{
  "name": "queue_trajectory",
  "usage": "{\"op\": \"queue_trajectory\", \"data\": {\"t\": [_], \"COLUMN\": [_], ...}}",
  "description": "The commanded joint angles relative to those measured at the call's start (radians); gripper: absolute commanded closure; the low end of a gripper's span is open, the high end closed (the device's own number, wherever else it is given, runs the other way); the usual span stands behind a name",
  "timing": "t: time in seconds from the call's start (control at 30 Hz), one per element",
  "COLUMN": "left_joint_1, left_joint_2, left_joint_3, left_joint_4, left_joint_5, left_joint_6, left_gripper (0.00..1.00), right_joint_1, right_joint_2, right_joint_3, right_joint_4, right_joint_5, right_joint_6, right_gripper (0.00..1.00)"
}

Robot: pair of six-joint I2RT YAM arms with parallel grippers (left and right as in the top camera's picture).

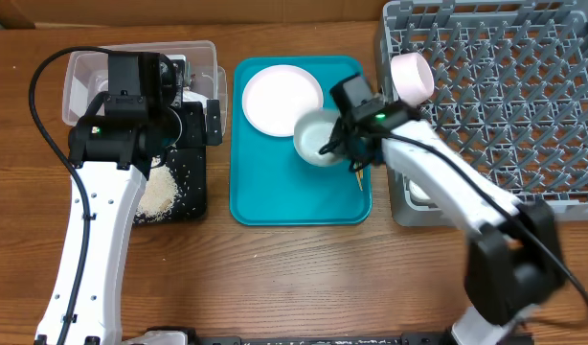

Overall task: Sort waste into correct bins and load items into the dishwasher
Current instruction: 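Lift the grey bowl and place it in the dish rack, then reach the right gripper to the white plate and grasp its edge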

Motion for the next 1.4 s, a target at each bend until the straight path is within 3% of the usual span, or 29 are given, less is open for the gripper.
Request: {"op": "queue_trajectory", "data": {"t": [0.0,0.13,0.23,0.43,0.6,0.8,1.1,1.37], "left_joint_1": [0.002,0.002,0.002,0.002,0.002,0.002,0.002,0.002], "left_joint_2": [-0.006,-0.006,-0.006,-0.006,-0.006,-0.006,-0.006,-0.006], "left_joint_3": [0.020,0.021,0.021,0.021,0.020,0.021,0.021,0.021], "left_joint_4": [0.002,0.002,0.002,0.002,0.002,0.002,0.002,0.002], "left_joint_5": [0.004,0.004,0.004,0.004,0.004,0.004,0.004,0.004], "left_joint_6": [-0.014,-0.014,-0.014,-0.014,-0.014,-0.014,-0.014,-0.014], "left_gripper": [0.00,0.00,0.00,0.00,0.00,0.00,0.00,0.00], "right_joint_1": [-0.003,-0.003,-0.005,-0.031,-0.081,-0.121,-0.140,-0.134], "right_joint_2": [-0.219,-0.381,-0.505,-0.580,-0.499,-0.277,0.020,0.033], "right_joint_3": [0.088,0.089,0.087,0.069,-0.042,-0.114,-0.114,-0.114], "right_joint_4": [-0.010,-0.055,-0.130,-0.143,-0.063,0.045,0.048,0.014], "right_joint_5": [0.185,0.452,0.514,0.773,1.038,1.240,1.312,1.241], "right_joint_6": [-0.323,-0.427,-0.501,-0.535,-0.490,-0.490,-0.490,-0.489], "right_gripper": [0.96,0.96,0.96,0.96,0.96,0.96,0.96,0.96]}}
